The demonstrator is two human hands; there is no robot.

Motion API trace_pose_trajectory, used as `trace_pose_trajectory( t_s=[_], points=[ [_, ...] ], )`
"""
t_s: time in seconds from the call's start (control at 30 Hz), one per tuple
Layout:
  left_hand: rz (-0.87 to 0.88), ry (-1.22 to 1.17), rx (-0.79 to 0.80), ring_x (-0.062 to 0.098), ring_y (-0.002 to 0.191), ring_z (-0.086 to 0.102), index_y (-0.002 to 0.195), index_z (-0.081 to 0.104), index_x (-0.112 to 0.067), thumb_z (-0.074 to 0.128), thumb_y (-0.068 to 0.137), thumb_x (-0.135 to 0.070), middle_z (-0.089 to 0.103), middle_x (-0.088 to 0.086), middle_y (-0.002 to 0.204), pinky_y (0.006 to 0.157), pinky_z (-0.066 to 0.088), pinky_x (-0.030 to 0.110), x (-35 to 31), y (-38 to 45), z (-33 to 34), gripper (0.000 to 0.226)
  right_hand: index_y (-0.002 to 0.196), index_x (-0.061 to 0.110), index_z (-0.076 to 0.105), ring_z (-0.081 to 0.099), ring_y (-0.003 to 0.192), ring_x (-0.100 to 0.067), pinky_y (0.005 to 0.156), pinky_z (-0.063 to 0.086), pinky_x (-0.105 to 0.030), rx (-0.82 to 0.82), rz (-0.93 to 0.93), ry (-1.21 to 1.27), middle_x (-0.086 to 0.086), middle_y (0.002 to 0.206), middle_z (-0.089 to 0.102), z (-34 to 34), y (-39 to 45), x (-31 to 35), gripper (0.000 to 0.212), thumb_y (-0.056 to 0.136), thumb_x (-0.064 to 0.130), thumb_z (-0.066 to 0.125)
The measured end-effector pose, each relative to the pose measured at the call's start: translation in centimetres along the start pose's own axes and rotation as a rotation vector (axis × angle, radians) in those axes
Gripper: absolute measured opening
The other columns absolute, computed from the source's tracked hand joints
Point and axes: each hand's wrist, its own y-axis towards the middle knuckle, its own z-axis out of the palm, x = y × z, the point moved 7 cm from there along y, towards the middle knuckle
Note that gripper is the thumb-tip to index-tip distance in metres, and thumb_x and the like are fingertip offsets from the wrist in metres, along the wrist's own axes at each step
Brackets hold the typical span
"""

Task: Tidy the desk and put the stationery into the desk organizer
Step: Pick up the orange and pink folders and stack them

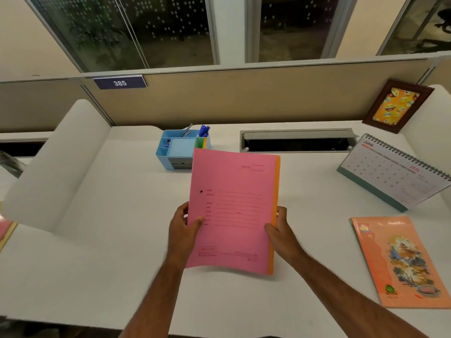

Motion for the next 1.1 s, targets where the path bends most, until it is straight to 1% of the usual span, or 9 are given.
trace_pose_trajectory(
  t_s=[0.13, 0.27, 0.33, 0.47, 0.53, 0.63, 0.77, 0.9, 1.1],
  points=[
    [-0.056, 0.068, -0.049, 0.012, 0.088, 0.076, 0.132, 0.06, -0.033, 0.069, 0.094, -0.011, 0.072, -0.015, 0.112, 0.066, 0.06, 0.023, 1.9, 1.7, -4.2, 0.045, 0.128, 0.033, 0.032, 0.067, 0.095, 0.004, 0.073, 0.053, -0.015, 0.129, 0.02, -0.026, 0.012, 0.118, 0.065, 5.6, 0.5, 0.6, 0.044, 0.097, 0.004, 0.043],
    [-0.092, 0.118, -0.078, 0.014, 0.089, 0.075, 0.127, 0.064, -0.032, 0.067, 0.089, -0.002, 0.073, -0.016, 0.107, 0.067, 0.058, 0.025, 3.9, 3.2, -8.5, 0.049, 0.153, 0.028, 0.018, 0.064, 0.116, -0.008, 0.099, 0.056, -0.039, 0.268, -0.002, -0.044, 0.005, 0.134, 0.061, 10.6, 1.0, 1.6, 0.065, 0.099, 0.004, 0.045],
    [-0.119, 0.142, -0.096, 0.017, 0.092, 0.075, 0.13, 0.065, -0.026, 0.068, 0.089, -0.002, 0.073, -0.01, 0.109, 0.071, 0.059, 0.03, 5.0, 3.9, -10.4, 0.048, 0.158, 0.029, 0.012, 0.062, 0.122, -0.013, 0.103, 0.054, -0.041, 0.326, 0.008, -0.038, 0.003, 0.14, 0.058, 12.8, 1.3, 2.1, 0.073, 0.099, 0.004, 0.047],
    [-0.159, 0.218, -0.132, 0.023, 0.096, 0.072, 0.131, 0.067, -0.021, 0.069, 0.09, -0.003, 0.073, 0.0, 0.116, 0.082, 0.058, 0.035, 6.7, 5.6, -13.9, 0.045, 0.156, 0.024, 0.016, 0.067, 0.098, 0.005, 0.078, 0.055, -0.014, 0.37, 0.061, -0.007, 0.007, 0.118, 0.063, 16.3, 2.3, 2.9, 0.07, 0.099, 0.007, 0.052],
    [-0.193, 0.258, -0.147, 0.028, 0.1, 0.071, 0.132, 0.066, -0.02, 0.068, 0.091, -0.003, 0.073, 0.004, 0.119, 0.089, 0.059, 0.044, 7.6, 6.4, -15.3, 0.044, 0.156, 0.023, 0.017, 0.067, 0.098, -0.002, 0.077, 0.057, -0.019, 0.379, 0.082, -0.003, 0.007, 0.114, 0.062, 18.0, 3.0, 3.2, 0.07, 0.099, 0.007, 0.054],
    [-0.242, 0.324, -0.158, 0.032, 0.104, 0.07, 0.135, 0.064, -0.022, 0.067, 0.092, -0.007, 0.072, 0.005, 0.123, 0.097, 0.057, 0.055, 9.0, 7.4, -17.1, 0.046, 0.157, 0.023, 0.015, 0.065, 0.111, -0.018, 0.093, 0.058, -0.037, 0.422, 0.101, 0.004, 0.006, 0.117, 0.06, 20.4, 3.6, 3.6, 0.076, 0.097, 0.006, 0.058],
    [-0.309, 0.415, -0.196, 0.035, 0.11, 0.066, 0.139, 0.061, -0.024, 0.067, 0.093, -0.011, 0.07, 0.005, 0.128, 0.107, 0.046, 0.061, 10.7, 8.3, -19.1, 0.048, 0.158, 0.023, 0.011, 0.06, 0.126, -0.026, 0.103, 0.054, -0.047, 0.505, 0.135, 0.011, -0.01, 0.139, 0.056, 23.2, 4.1, 3.9, 0.083, 0.096, 0.005, 0.063],
    [-0.354, 0.474, -0.248, 0.036, 0.116, 0.062, 0.139, 0.059, -0.027, 0.063, 0.095, -0.012, 0.068, 0.004, 0.13, 0.111, 0.031, 0.061, 11.5, 9.0, -20.8, 0.047, 0.159, 0.021, 0.011, 0.058, 0.128, -0.024, 0.103, 0.053, -0.039, 0.569, 0.156, -0.007, -0.01, 0.144, 0.054, 25.6, 4.7, 4.3, 0.09, 0.093, 0.006, 0.07],
    [-0.397, 0.538, -0.244, 0.04, 0.123, 0.058, 0.143, 0.056, -0.027, 0.062, 0.094, -0.013, 0.063, 0.008, 0.136, 0.109, 0.032, 0.062, 12.8, 10.4, -22.9, 0.051, 0.16, 0.021, 0.008, 0.063, 0.116, -0.02, 0.077, 0.055, -0.022, 0.659, 0.139, -0.16, -0.002, 0.125, 0.058, 28.1, 5.6, 4.8, 0.091, 0.093, 0.005, 0.069]
  ],
)
